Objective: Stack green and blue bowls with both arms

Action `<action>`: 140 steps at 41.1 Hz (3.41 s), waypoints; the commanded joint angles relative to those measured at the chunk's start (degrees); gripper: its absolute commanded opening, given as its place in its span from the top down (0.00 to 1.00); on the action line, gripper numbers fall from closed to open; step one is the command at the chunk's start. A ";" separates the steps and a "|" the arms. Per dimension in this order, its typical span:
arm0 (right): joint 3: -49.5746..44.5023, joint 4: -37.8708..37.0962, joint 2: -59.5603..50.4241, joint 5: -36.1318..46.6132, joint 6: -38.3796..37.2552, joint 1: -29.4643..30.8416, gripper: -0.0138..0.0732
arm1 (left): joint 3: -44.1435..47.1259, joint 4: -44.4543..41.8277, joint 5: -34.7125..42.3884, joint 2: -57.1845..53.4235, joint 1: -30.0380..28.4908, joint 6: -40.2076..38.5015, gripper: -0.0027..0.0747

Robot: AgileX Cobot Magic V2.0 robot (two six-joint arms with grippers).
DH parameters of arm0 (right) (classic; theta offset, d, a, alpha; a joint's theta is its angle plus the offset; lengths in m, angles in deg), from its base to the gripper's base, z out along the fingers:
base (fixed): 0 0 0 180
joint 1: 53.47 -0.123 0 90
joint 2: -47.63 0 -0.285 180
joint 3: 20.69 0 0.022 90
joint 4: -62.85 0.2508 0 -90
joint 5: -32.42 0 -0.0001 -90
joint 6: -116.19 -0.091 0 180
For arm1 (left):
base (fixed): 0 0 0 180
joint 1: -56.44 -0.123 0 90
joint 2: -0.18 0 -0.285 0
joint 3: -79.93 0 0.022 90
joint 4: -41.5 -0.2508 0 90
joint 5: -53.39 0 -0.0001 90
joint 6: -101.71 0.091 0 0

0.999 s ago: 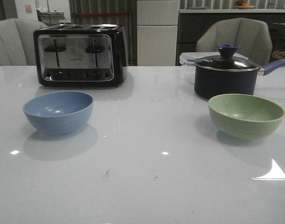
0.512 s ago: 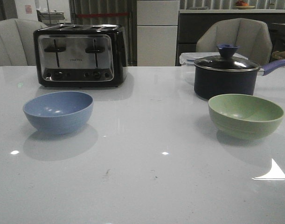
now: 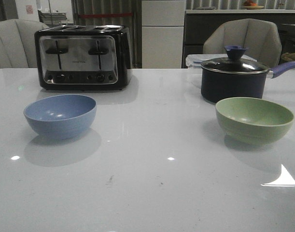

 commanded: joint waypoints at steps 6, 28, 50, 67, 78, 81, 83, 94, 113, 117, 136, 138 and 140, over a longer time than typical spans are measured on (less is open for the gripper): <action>1.98 -0.02 4.98 0.35 0.42 0.28 0.60 | -1.58 0.41 4.27 1.02 0.39 -0.38 0.64; 8.59 0.88 16.99 -0.52 0.27 0.35 0.25 | -1.58 3.86 4.88 1.07 5.71 2.93 0.19; 27.44 19.61 43.71 -4.56 13.49 8.40 0.25 | -1.58 3.86 5.55 1.07 15.07 5.78 0.19; 34.99 22.13 58.19 -0.48 14.72 8.01 0.25 | -1.58 3.86 5.55 1.07 15.07 5.78 0.19; 40.94 22.07 65.51 -2.61 15.06 8.01 0.25 | -1.58 3.86 5.55 1.07 15.07 5.78 0.19; 42.15 22.07 66.79 -3.08 15.40 8.01 0.25 | -1.58 3.86 5.55 1.07 15.07 5.78 0.19; 43.07 22.02 67.59 -3.52 15.48 8.01 0.25 | -1.58 3.86 5.66 1.07 15.07 5.78 0.19; 43.98 21.85 69.43 -4.60 15.48 8.01 0.53 | -1.58 3.86 5.79 1.07 15.07 5.78 0.19; 44.05 21.85 62.52 -7.40 17.38 6.67 0.78 | -1.58 3.86 5.79 1.07 15.07 5.78 0.19; 44.05 21.85 60.17 -8.26 18.08 3.46 0.78 | -1.58 3.86 5.79 1.07 15.07 5.78 0.19; 44.05 8.42 60.55 -7.34 13.23 -23.79 0.77 | -1.58 3.86 5.79 1.07 15.07 5.78 0.19; 44.05 7.47 60.90 -6.91 11.85 -25.57 0.77 | -1.58 3.86 5.79 1.07 15.07 5.78 0.19; 44.05 7.41 61.38 -6.62 11.58 -26.96 0.77 | -1.58 3.86 5.79 1.07 15.07 5.78 0.19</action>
